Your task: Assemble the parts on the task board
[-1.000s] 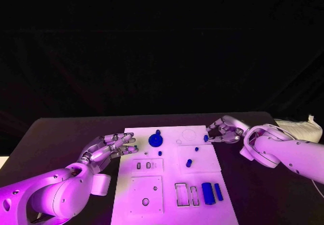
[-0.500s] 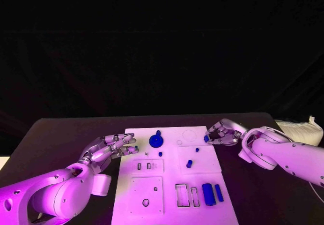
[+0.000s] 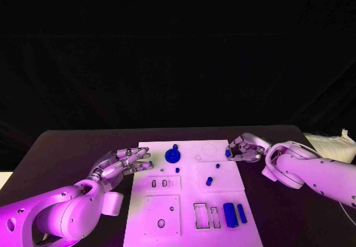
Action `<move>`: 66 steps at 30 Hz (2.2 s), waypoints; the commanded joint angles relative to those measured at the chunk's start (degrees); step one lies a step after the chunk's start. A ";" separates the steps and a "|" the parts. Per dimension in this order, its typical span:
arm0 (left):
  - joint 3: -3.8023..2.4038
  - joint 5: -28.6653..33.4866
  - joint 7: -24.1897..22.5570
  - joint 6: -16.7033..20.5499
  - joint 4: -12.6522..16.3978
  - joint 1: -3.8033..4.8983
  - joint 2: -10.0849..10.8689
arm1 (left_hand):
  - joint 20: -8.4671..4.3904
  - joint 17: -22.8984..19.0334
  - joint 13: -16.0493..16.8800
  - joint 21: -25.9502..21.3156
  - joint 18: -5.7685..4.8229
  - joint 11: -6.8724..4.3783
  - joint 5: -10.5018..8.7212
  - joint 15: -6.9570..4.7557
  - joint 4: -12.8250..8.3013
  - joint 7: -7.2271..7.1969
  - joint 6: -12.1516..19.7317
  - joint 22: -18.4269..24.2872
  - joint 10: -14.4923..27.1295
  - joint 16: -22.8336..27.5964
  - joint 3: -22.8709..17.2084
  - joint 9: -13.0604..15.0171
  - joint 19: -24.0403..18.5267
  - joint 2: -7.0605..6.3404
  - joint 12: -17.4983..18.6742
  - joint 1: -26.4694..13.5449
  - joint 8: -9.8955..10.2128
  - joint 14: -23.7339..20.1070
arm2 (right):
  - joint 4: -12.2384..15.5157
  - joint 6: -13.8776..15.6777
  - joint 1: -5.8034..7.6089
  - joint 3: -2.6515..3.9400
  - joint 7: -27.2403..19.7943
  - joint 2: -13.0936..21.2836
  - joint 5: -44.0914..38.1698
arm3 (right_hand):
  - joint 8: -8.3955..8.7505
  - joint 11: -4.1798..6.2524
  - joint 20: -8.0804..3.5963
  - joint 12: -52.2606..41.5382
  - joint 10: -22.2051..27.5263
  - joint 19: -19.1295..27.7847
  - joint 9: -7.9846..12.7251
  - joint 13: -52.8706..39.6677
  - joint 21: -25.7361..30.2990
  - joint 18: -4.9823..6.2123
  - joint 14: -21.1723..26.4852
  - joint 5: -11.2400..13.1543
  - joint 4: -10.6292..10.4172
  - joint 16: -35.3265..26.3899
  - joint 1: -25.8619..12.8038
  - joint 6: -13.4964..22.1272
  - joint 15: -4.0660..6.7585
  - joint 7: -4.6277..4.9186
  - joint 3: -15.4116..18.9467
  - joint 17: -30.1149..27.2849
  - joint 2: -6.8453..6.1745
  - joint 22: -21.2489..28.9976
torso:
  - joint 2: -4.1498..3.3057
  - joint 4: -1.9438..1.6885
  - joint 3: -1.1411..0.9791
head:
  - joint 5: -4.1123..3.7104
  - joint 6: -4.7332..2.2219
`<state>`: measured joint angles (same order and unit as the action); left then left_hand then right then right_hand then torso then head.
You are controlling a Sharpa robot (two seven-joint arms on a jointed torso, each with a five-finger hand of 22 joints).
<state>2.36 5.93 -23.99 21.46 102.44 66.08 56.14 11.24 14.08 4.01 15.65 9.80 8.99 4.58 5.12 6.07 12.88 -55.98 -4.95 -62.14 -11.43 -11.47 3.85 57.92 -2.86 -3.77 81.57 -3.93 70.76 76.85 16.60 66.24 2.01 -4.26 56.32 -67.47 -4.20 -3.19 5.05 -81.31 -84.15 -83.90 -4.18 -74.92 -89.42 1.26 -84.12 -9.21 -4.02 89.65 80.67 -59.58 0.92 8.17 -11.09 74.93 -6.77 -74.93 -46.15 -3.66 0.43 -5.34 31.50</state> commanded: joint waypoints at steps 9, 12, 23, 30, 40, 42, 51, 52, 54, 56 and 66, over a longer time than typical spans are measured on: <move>-0.02 0.01 -0.07 -0.97 0.08 0.01 -0.07 | 0.30 0.06 0.03 -0.36 0.71 0.11 -0.24 0.08 -0.35 0.03 0.29 0.05 0.34 0.31 -0.05 0.02 0.07 0.46 0.03 0.29 0.10 -0.20 | 0.04 -0.91 -0.08 -0.01 0.00 -0.31 -0.14 | -0.27 0.11 0.09 -0.24 -2.45 -5.89 -0.08 -10.70 -0.38 -1.17 -5.88 -0.16 0.34 0.35 -0.07 -0.49 0.12 -0.12 -0.16 15.07 0.63 -14.68 | 0.02 -0.02 0.00 | -0.20 0.17; -0.02 0.01 -0.04 -1.00 0.08 0.01 -0.06 | 0.30 0.06 0.03 -0.36 0.71 0.11 -0.24 0.08 -0.35 0.03 0.29 0.05 0.34 0.31 -0.05 0.02 0.07 0.46 0.03 0.29 0.10 -0.20 | 0.01 -0.90 -0.08 -0.01 -0.02 -0.35 -0.14 | -0.24 0.13 0.07 -0.35 -2.50 -5.94 -0.06 -10.76 -0.43 -1.19 -5.88 -0.15 0.36 0.35 -0.07 -0.52 0.13 -0.12 -0.19 15.07 0.71 -14.77 | 0.02 0.01 0.00 | -0.12 0.15; -0.02 0.01 0.11 -1.07 0.09 0.01 -0.04 | 0.29 0.12 0.04 -0.36 0.71 0.10 -0.24 0.07 -0.39 0.03 0.26 0.06 0.31 0.34 -0.16 0.03 0.09 0.59 0.02 0.30 0.08 -0.18 | -0.14 -0.68 -0.08 -0.01 -0.22 -0.50 -0.14 | -0.43 0.46 -0.23 -0.78 -2.73 -6.05 -0.13 -10.99 -0.53 -1.24 -5.88 -0.08 0.73 0.35 0.01 -2.08 0.48 -0.56 -0.77 15.07 1.82 -14.97 | -0.01 0.04 -0.01 | 0.02 0.31; -0.02 0.01 0.22 -1.02 0.09 0.01 -0.02 | 0.29 0.12 0.04 -0.36 0.71 0.10 -0.24 0.07 -0.39 0.03 0.26 0.06 0.31 0.34 -0.16 0.03 0.09 0.59 0.02 0.30 0.08 -0.18 | -0.21 -0.64 -0.08 -0.01 -0.32 -0.64 -0.14 | -0.57 0.68 -0.41 -1.03 -2.86 -6.10 -0.17 -11.13 -0.58 -1.26 -5.88 -0.04 0.94 0.35 0.01 -2.94 0.69 -0.83 -1.00 15.07 2.21 -15.07 | 0.02 0.01 -0.01 | 0.03 0.36; -0.02 0.01 0.47 -0.74 0.11 0.01 0.06 | 0.29 0.16 0.04 -0.36 0.71 0.10 -0.24 0.06 -0.41 0.03 0.27 0.07 0.30 0.36 -0.20 0.02 0.10 0.62 0.01 0.28 0.08 -0.16 | -0.24 -0.17 -0.08 -0.01 -0.45 -0.95 0.06 | -1.12 1.30 -0.86 -1.51 -3.11 -6.10 -0.41 -11.39 -0.58 -1.26 -5.88 0.05 1.14 0.35 -0.54 -5.18 1.23 -1.59 -1.07 15.07 2.67 -15.07 | 0.00 0.04 0.00 | -0.07 0.45; -0.02 0.01 0.50 -0.73 0.14 0.01 0.08 | 0.29 0.16 0.04 -0.36 0.71 0.10 -0.24 0.06 -0.41 0.03 0.27 0.07 0.30 0.36 -0.20 0.02 0.10 0.62 0.01 0.28 0.08 -0.16 | -0.22 0.18 -0.08 0.00 -0.44 -1.04 0.09 | -1.43 1.61 -1.08 -1.61 -3.17 -6.10 -0.59 -11.45 -0.58 -1.26 -5.88 0.04 1.13 0.35 -0.86 -6.15 1.49 -1.98 -0.99 15.07 2.80 -15.07 | -0.01 0.03 0.00 | -0.10 0.54; -0.02 0.01 0.59 -0.73 0.16 0.01 0.15 | 0.29 0.16 0.04 -0.36 0.71 0.10 -0.24 0.06 -0.41 0.03 0.27 0.07 0.30 0.36 -0.20 0.02 0.10 0.62 0.01 0.28 0.08 -0.16 | 0.81 3.49 -0.06 0.02 -0.47 -1.21 0.04 | -2.08 2.55 -1.70 -1.89 -3.32 -6.10 -1.07 -11.63 -0.58 -1.26 -5.88 -0.53 1.33 0.35 -1.04 -8.09 2.13 -3.03 -1.31 15.07 3.86 -15.07 | 0.02 0.08 -0.04 | -0.02 0.71; -0.02 0.01 0.61 -0.73 0.16 0.01 0.16 | 0.29 0.16 0.04 -0.36 0.71 0.10 -0.24 0.06 -0.41 0.03 0.27 0.07 0.30 0.36 -0.20 0.02 0.10 0.62 0.01 0.28 0.08 -0.16 | 1.24 3.95 -0.04 0.04 -0.23 -1.18 0.03 | -2.09 2.61 -1.75 -1.95 -3.35 -6.10 -1.09 -11.66 -0.58 -1.26 -5.88 -0.63 1.37 0.35 -1.01 -8.15 2.18 -3.09 -1.39 15.07 4.00 -15.07 | 0.02 0.08 -0.04 | -0.02 0.71; -0.02 0.01 0.63 -0.71 0.14 0.01 0.19 | 0.29 0.16 0.04 -0.36 0.71 0.10 -0.24 0.06 -0.41 0.03 0.27 0.07 0.30 0.36 -0.20 0.02 0.10 0.62 0.01 0.28 0.08 -0.16 | 2.33 4.90 0.06 0.08 0.69 -1.09 -0.36 | -2.06 2.69 -1.84 -1.96 -3.36 -6.10 -1.12 -11.67 -0.58 -1.26 -5.88 -0.72 1.45 0.35 -0.95 -8.18 2.25 -3.15 -1.55 15.07 4.27 -15.07 | 0.07 0.06 -0.03 | -0.03 0.77; -0.02 0.01 0.62 -0.70 0.11 0.01 0.21 | 0.29 0.16 0.04 -0.36 0.71 0.10 -0.24 0.06 -0.41 0.03 0.27 0.07 0.30 0.36 -0.20 0.02 0.10 0.62 0.01 0.28 0.08 -0.16 | 3.64 5.71 0.24 0.13 1.89 -1.01 -1.47 | -1.92 2.76 -1.95 -1.73 -3.28 -6.10 -1.12 -11.57 -0.58 -1.26 -5.88 -0.47 1.73 0.35 -0.65 -8.05 2.32 -3.17 -1.89 15.07 4.69 -15.07 | 0.08 0.04 0.00 | -0.06 0.77; -0.01 0.01 0.47 -0.75 -0.74 0.00 -0.06 | 0.29 0.16 0.04 -0.36 0.71 0.10 -0.24 0.06 -0.41 0.03 0.27 0.07 0.30 0.36 -0.20 0.02 0.10 0.62 0.01 0.28 0.08 -0.16 | 11.04 7.07 1.18 0.21 8.12 -2.12 -6.38 | -1.71 2.75 -2.07 -1.68 -3.27 -6.10 -1.16 -11.56 -0.58 -1.26 -5.88 0.40 1.93 0.35 -0.69 -7.93 2.36 -3.11 -2.33 15.07 5.31 -15.07 | 0.62 -0.01 0.17 | 0.27 1.31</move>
<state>2.38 5.93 -23.24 21.48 101.76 66.07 56.22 11.24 14.18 4.01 15.65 9.79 8.99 4.58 5.12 5.92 12.88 -55.98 -4.96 -62.14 -11.43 -11.62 3.85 57.92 -2.57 -3.77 81.87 -3.93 70.76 87.19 22.45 67.39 2.22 0.26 54.52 -70.30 -5.70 -0.96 3.38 -83.00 -83.99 -83.90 -5.20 -74.95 -89.65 0.38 -83.92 -8.95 -2.11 89.64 79.53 -66.65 2.79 5.92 -13.15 74.95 -2.44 -74.91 -45.83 -3.63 0.52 -5.22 32.57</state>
